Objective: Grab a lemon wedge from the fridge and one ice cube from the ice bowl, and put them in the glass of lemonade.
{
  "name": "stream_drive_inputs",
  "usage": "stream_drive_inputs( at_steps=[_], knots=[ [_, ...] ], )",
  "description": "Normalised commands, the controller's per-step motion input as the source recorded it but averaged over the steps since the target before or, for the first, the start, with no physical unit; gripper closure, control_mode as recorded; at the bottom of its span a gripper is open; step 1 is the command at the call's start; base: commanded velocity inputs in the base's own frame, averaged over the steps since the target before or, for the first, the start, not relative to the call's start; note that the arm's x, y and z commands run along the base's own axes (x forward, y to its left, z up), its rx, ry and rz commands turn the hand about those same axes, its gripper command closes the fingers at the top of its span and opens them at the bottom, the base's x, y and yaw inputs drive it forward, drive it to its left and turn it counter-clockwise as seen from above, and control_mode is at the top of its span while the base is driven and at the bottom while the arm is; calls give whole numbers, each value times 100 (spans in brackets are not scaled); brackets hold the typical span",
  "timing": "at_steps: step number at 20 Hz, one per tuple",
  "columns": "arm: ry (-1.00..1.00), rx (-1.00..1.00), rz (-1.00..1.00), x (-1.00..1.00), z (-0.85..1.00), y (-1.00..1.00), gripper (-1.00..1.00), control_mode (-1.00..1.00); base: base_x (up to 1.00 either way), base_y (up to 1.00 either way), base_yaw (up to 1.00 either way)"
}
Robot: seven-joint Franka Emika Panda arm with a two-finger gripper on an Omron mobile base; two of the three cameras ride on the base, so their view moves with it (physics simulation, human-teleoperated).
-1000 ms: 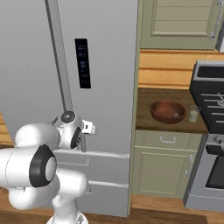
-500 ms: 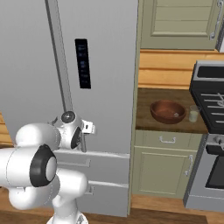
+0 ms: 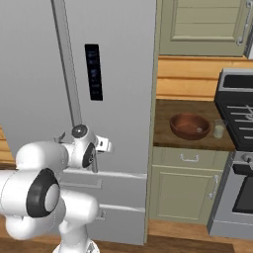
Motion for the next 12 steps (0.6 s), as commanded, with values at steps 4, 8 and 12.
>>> stream_drive_inputs(
  at_steps=[4,8,12],
  knots=[
    [0,3,-13,-40,11,-89,100,-100,0,0,0],
    [0,8,-13,-65,16,-97,100,-100,0,0,0],
    [-1,11,-13,-89,13,-100,100,-100,0,0,0]
  ],
)
